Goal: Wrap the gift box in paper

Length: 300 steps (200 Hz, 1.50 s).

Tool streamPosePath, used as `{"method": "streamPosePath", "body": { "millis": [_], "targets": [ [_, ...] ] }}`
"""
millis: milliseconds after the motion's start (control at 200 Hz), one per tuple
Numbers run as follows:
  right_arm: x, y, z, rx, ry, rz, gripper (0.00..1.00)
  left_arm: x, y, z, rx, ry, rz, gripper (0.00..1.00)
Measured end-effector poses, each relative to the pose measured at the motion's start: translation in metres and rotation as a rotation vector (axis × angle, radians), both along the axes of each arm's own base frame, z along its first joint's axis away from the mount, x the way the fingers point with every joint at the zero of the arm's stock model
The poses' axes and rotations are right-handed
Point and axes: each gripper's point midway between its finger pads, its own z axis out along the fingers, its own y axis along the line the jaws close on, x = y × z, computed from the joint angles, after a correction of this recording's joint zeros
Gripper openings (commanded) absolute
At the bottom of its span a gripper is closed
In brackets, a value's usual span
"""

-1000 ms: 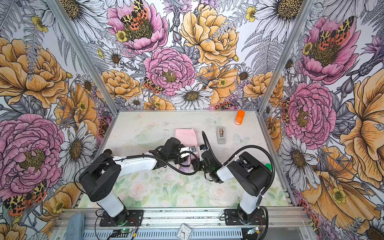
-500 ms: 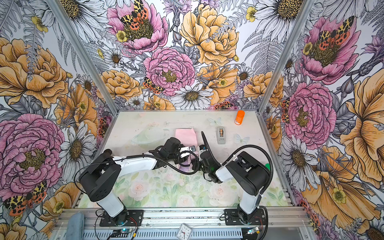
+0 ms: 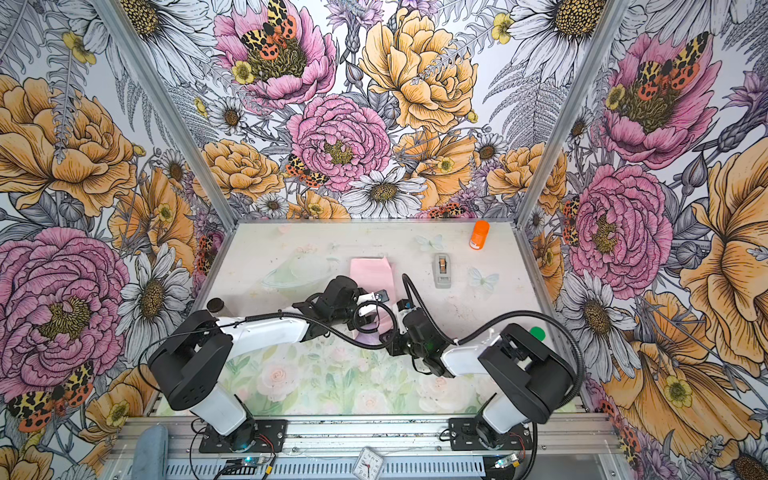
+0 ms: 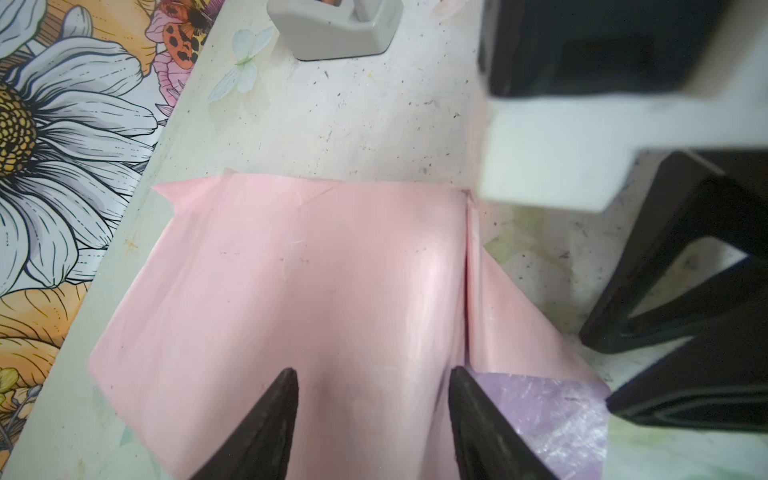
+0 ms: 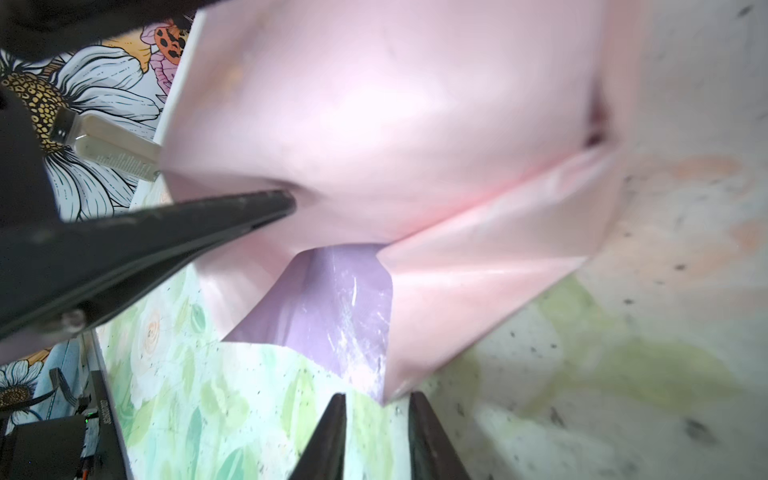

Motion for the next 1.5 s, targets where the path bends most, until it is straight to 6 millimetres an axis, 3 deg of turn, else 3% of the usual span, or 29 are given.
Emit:
{"method": "streamPosePath", "body": {
  "millis": [240,340,415,625,746,901,1041,1291,1501],
  "targets": [
    [0.028,-0.046,0.069,0.000,-0.120,-0.123,0.42,0.006,0.012,0.074,-0.244,-0.033,0.141,0.62],
    [0.041,-0.062,0.080,-0.039,-0.134,-0.166,0.43,0.010,0.032,0.093,-0.354,-0.014,0.255,0.61],
    [0.046,-0.069,0.079,-0.075,-0.120,-0.179,0.45,0.012,0.049,0.095,-0.411,0.014,0.350,0.61],
    [0.057,-0.064,0.055,-0.165,-0.034,-0.133,0.49,0.002,0.104,0.063,-0.486,0.142,0.641,0.56],
    [0.069,-0.053,0.056,-0.171,-0.027,-0.101,0.50,-0.015,0.128,0.026,-0.497,0.231,0.758,0.51],
    [0.083,-0.042,0.061,-0.169,-0.038,-0.069,0.49,-0.039,0.142,-0.022,-0.486,0.350,0.838,0.43],
    [0.088,-0.036,0.054,-0.173,-0.023,-0.040,0.45,-0.050,0.137,-0.050,-0.506,0.430,0.853,0.38],
    [0.086,-0.033,0.039,-0.181,0.018,-0.020,0.42,-0.057,0.095,-0.079,-0.504,0.521,0.776,0.33],
    [0.085,-0.032,0.039,-0.176,0.019,-0.016,0.42,-0.048,0.064,-0.080,-0.553,0.533,0.717,0.32]
  ]
}}
